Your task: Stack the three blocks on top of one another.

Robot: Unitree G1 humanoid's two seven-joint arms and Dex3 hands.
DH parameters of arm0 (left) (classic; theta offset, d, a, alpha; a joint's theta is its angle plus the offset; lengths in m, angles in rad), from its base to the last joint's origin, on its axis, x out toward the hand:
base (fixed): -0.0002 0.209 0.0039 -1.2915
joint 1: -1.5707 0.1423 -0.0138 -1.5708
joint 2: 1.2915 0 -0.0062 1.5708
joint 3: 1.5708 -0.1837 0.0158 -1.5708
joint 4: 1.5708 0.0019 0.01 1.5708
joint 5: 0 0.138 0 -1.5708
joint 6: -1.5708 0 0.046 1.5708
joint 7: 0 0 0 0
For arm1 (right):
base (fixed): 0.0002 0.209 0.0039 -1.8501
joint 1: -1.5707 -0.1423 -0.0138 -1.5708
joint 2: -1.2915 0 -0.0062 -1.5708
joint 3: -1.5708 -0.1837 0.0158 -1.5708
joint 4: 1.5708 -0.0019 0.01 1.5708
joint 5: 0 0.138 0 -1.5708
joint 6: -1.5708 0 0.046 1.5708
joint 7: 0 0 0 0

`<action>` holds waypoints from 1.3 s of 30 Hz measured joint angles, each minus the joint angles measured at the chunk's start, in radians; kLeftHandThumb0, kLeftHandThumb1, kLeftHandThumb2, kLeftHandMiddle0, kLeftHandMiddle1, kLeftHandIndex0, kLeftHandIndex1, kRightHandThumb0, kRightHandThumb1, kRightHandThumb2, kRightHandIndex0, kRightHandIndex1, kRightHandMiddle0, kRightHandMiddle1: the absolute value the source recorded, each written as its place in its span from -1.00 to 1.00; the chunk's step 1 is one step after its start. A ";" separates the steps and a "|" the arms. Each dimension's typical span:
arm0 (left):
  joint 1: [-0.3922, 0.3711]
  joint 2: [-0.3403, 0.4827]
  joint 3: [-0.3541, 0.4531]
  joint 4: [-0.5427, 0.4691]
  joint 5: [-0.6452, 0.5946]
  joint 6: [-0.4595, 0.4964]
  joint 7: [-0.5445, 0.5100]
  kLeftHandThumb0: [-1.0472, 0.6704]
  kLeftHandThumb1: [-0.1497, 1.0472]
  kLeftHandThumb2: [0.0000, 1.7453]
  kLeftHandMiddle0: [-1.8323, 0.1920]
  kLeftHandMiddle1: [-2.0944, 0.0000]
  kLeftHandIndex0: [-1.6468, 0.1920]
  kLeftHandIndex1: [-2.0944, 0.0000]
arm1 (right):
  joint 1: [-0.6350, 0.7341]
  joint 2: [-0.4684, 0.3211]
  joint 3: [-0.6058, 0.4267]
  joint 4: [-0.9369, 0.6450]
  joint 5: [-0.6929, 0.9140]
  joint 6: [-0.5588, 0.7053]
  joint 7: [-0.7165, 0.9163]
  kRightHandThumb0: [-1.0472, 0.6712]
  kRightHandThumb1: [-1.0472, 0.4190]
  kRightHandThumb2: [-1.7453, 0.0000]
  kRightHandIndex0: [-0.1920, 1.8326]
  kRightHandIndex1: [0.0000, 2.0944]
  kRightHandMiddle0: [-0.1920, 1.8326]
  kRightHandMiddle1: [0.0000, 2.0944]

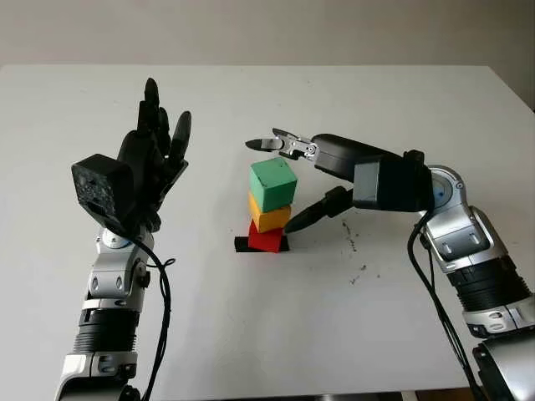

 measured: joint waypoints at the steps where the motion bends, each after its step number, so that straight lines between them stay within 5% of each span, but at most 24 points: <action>1: 0.000 0.000 0.000 0.000 0.001 0.000 0.000 -0.63 1.00 -0.45 1.00 0.98 1.00 0.96 | 0.006 -0.001 -0.006 -0.011 0.004 0.005 -0.003 -0.78 -0.72 0.93 -1.00 -1.00 -1.00 -1.00; 8: 0.003 0.000 -0.002 0.000 0.017 -0.008 0.003 -0.63 1.00 -0.44 1.00 1.00 1.00 1.00 | 0.026 -0.040 -0.111 -0.074 0.049 0.069 -0.034 -0.74 -0.75 0.93 -1.00 -1.00 -1.00 -1.00; 12: 0.005 0.000 -0.001 0.000 0.014 -0.009 -0.002 -0.63 1.00 -0.44 1.00 1.00 1.00 1.00 | 0.047 -0.088 -0.134 -0.078 0.035 0.075 -0.047 -0.50 -0.73 0.94 -1.00 -1.00 -1.00 -1.00; 19: 0.017 0.001 0.006 0.000 -0.002 -0.015 -0.014 -0.63 1.00 -0.44 1.00 1.00 1.00 1.00 | 0.141 -0.093 -0.164 -0.093 0.014 0.225 -0.109 -0.28 -0.99 0.86 -0.90 -0.94 -0.90 -0.94; 23: 0.020 0.004 0.013 0.000 -0.005 -0.022 -0.018 -0.65 1.00 -0.44 1.00 1.00 1.00 1.00 | 0.198 -0.015 -0.208 -0.133 0.040 0.324 -0.232 -0.30 -1.00 0.73 -0.92 -0.95 -0.90 -0.95; 28: 0.024 0.003 0.017 0.000 -0.012 -0.025 -0.019 -0.66 1.00 -0.45 1.00 1.00 1.00 1.00 | 0.263 0.181 -0.298 -0.166 0.206 0.348 -0.375 -0.48 -1.00 0.33 -1.00 -0.99 -1.00 -1.00; 32: 0.028 0.003 0.024 0.000 -0.022 -0.037 -0.022 -0.64 1.00 -0.43 1.00 0.98 0.99 0.99 | 0.285 0.301 -0.327 -0.178 0.299 0.348 -0.447 -0.59 -1.00 0.21 -1.00 -1.00 -1.00 -1.00; 39: 0.058 0.003 0.026 0.002 -0.038 -0.090 -0.050 -0.60 1.00 -0.38 1.00 1.00 1.00 0.98 | 0.272 0.369 -0.338 -0.172 0.377 0.401 -0.502 -0.62 -1.00 0.10 -1.00 -1.00 -1.00 -1.00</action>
